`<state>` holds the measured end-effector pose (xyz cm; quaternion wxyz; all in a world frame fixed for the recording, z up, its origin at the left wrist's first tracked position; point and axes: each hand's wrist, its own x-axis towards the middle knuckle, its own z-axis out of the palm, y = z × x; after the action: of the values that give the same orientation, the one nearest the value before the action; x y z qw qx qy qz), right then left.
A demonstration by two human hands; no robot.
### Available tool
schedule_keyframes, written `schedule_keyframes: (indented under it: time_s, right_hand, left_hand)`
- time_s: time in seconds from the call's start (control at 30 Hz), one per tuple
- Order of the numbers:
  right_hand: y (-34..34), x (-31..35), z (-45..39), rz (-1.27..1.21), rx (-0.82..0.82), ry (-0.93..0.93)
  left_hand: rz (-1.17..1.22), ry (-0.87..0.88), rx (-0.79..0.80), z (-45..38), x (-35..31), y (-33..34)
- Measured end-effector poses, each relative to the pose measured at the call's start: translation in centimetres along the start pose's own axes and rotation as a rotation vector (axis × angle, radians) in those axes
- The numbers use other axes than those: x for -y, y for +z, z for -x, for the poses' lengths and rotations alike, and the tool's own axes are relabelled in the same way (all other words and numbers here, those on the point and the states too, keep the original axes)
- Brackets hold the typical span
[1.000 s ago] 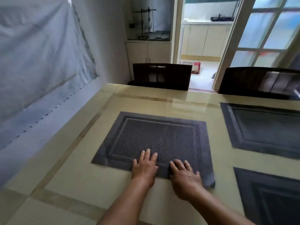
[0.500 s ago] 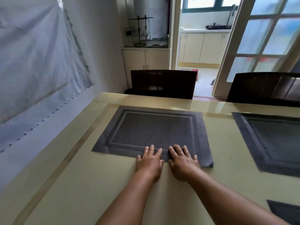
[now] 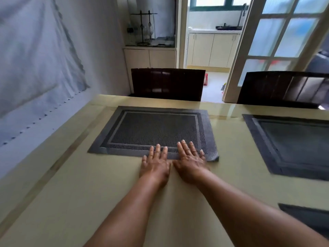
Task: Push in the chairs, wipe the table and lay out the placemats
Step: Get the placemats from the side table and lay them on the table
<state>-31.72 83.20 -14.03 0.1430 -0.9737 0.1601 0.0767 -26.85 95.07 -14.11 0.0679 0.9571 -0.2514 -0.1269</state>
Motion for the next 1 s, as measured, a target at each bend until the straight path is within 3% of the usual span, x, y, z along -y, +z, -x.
schedule_keyframes:
  time_s: [0.1, 0.27, 0.53, 0.8, 0.9, 1.0]
  right_hand:
    - [-0.3, 0.2, 2.9, -0.065, -0.097, -0.061]
    - [-2.2, -1.9, 9.8, -0.121, -0.268, -0.081]
    - [-4.2, -13.8, 24.2, -0.107, -0.125, -0.027]
    - [-6.1, -30.7, 35.8, -0.065, -0.049, 0.311]
    - [-6.5, -35.9, 39.2, 0.022, -0.005, 0.492]
    - [-6.6, -38.6, 41.6, 0.048, 0.079, 0.603]
  left_hand:
    - [0.086, 0.061, 0.001, 2.4, -2.3, 0.1]
    - [0.250, 0.097, -0.146, 8.5, -7.5, 0.4]
    - [0.296, 0.225, 0.000, 19.3, -22.1, 5.0]
    - [0.210, 0.409, 0.224, 26.6, -37.9, 8.8]
    - [0.119, 0.449, 0.266, 28.1, -41.2, 10.4]
    - [0.051, 0.374, 0.313, 28.7, -42.1, 11.2]
